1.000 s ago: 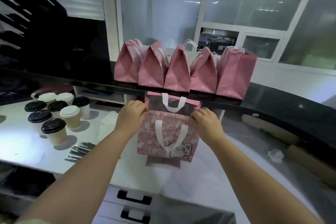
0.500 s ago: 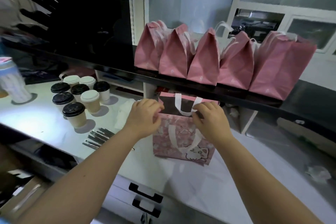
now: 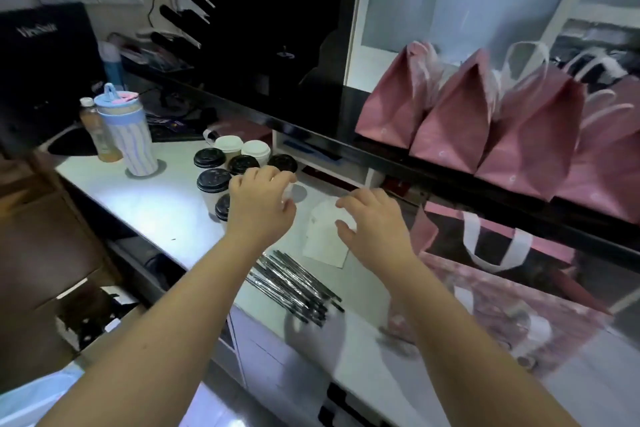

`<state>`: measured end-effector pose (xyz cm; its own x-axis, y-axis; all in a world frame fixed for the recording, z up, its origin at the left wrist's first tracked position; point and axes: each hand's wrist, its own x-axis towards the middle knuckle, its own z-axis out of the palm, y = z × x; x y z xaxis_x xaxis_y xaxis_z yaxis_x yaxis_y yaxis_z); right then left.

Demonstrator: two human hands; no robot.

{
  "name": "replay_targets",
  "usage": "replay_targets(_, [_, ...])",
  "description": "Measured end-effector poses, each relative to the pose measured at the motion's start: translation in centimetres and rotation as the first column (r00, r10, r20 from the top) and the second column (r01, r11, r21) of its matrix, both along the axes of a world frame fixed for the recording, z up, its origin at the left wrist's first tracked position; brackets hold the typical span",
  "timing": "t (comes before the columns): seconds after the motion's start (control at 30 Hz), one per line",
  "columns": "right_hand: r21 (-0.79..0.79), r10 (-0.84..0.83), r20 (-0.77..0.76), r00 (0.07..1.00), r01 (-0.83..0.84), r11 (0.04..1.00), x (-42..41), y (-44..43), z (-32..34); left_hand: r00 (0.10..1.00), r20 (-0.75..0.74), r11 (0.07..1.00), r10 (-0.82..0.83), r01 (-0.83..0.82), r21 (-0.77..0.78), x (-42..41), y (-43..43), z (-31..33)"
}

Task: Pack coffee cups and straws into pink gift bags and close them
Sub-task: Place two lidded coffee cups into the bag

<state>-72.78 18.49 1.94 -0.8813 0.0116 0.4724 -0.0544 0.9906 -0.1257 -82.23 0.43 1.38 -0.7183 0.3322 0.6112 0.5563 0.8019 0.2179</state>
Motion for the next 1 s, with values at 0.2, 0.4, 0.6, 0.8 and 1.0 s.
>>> replay_targets(0.2, [-0.053,0.065,0.070,0.995,-0.062,0.997,-9.4,-8.4,-2.5,0.991,0.103,0.995,0.090,-0.086,-0.048,-8.7,-8.8,-2.6])
replay_targets(0.4, [-0.143,0.114,0.196,0.974,-0.087,0.986,-17.6,-15.8,-6.3,0.948,0.272,0.983,0.168,-0.142,-0.114,-15.2,-15.9,-7.0])
replay_targets(0.6, [-0.098,-0.017,0.372,0.928,0.057,0.994,-22.3,-18.4,-10.5,0.910,0.396,0.986,0.125,-0.069,-0.153,-17.1,-17.7,-10.2])
replay_targets(0.8, [-0.107,-0.073,0.451,0.890,0.135,0.985,-23.5,-18.0,-12.6,0.885,0.455,0.984,0.098,-0.019,-0.175,-17.2,-17.4,-11.6])
replay_targets(1.0, [-0.169,-0.052,0.358,0.932,0.119,0.978,-22.3,-17.2,-11.9,0.897,0.441,0.988,0.032,0.040,-0.152,-18.3,-15.7,-10.6])
